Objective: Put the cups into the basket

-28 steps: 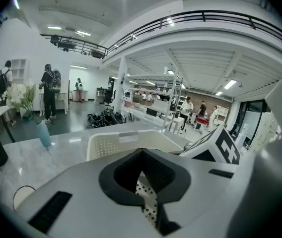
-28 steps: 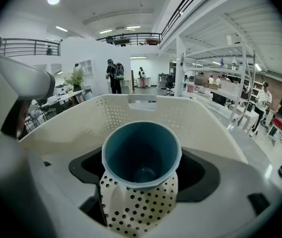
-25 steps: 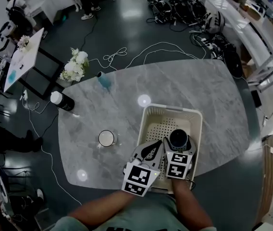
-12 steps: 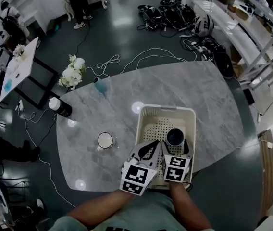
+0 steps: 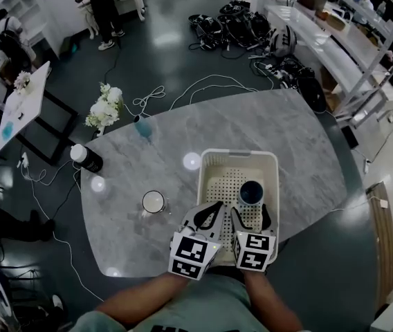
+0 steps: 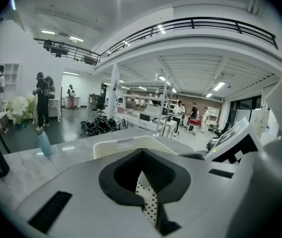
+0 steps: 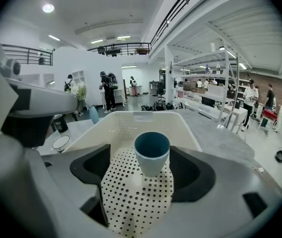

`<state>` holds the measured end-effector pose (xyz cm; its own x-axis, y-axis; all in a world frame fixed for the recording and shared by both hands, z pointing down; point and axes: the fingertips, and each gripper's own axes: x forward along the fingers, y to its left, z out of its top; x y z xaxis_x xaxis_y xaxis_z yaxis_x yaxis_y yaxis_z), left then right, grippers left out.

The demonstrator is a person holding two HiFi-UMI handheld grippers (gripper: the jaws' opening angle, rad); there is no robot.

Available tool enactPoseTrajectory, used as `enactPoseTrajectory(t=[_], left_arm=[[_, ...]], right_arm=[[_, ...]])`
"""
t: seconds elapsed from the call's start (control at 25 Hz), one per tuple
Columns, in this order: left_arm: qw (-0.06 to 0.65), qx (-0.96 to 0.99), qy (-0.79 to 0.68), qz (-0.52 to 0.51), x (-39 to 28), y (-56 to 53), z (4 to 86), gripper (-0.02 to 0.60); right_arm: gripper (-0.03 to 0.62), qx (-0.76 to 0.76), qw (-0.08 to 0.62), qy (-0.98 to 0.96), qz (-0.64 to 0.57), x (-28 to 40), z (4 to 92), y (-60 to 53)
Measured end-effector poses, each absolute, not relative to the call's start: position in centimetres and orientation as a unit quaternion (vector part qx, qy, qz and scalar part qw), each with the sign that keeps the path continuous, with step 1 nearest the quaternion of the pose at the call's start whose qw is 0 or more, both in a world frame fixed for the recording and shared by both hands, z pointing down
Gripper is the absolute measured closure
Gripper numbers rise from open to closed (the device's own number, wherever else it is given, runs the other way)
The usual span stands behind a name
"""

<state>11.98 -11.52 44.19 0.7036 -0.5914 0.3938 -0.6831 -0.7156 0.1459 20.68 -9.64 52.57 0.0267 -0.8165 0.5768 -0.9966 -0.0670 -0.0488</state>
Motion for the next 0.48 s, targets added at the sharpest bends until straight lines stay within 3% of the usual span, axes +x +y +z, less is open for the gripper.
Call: enactPoseTrajectory(t=[0.12, 0.24, 0.48], left_arm=[[0.140, 0.911, -0.355, 0.159, 10.6, -11.4, 44.2, 0.574], [0.138, 0.909, -0.360, 0.154, 9.3, -11.2, 44.0, 0.574], [0.138, 0.903, -0.381, 0.143, 5.6, -10.5, 43.5, 0.574]], right_arm=[[0.215, 0.688, 0.180, -0.667, 0.224, 19.1, 51.2, -8.8], [0.266, 0.688, 0.171, -0.675, 0.205, 17.5, 49.6, -8.2], [0.536, 0.662, 0.146, -0.714, 0.178, 12.9, 46.6, -7.9]])
